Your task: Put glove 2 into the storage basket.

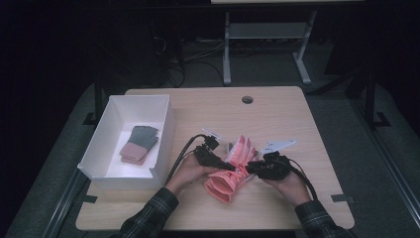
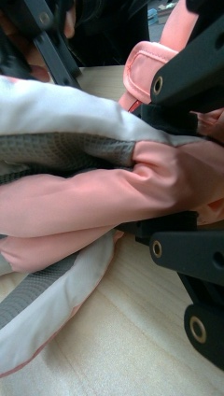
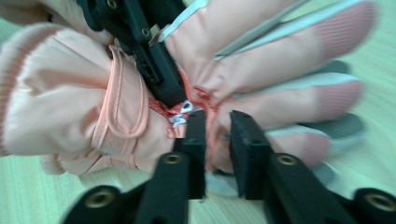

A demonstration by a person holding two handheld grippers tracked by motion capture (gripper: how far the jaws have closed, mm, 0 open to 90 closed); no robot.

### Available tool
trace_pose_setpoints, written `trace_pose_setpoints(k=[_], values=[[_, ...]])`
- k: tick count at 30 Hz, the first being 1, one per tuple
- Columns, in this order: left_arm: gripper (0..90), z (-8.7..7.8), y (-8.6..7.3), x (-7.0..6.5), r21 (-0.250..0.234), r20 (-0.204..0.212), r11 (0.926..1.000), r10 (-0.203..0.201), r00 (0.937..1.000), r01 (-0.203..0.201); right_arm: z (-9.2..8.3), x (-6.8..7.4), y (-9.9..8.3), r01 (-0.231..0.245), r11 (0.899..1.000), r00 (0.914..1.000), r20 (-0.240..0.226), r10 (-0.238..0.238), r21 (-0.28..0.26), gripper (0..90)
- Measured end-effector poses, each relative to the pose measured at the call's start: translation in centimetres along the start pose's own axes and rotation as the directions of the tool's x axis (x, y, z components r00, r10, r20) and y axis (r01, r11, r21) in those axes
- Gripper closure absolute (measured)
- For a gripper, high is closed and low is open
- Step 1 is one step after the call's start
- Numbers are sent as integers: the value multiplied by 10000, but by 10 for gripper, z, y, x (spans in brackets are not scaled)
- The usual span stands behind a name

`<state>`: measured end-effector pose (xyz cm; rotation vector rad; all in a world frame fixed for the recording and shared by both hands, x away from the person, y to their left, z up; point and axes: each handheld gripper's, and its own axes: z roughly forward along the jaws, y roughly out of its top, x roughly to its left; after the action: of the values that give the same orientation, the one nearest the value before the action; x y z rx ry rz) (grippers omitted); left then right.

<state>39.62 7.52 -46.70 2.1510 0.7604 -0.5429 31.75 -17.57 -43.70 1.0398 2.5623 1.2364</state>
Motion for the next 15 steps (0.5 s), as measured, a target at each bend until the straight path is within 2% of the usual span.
trace_pose_setpoints(k=[4,8,11,15], values=[[626,-4,2,-4,96,-51,9999,79,10000,-78,-13,-10,-10,-404,9987,9990,161,409,-321,473],[634,-7,5,-11,-51,-120,9997,226,9997,-227,-20,-18,-19,-533,9970,9920,1117,594,-567,277],[634,-12,6,-15,-229,-125,9995,218,9997,-221,-20,-26,-25,-743,9960,9837,1607,813,-491,171],[634,-20,7,-18,-450,-238,9986,251,9994,-262,-16,-31,-32,-1007,9947,9713,2144,1030,-216,117]])
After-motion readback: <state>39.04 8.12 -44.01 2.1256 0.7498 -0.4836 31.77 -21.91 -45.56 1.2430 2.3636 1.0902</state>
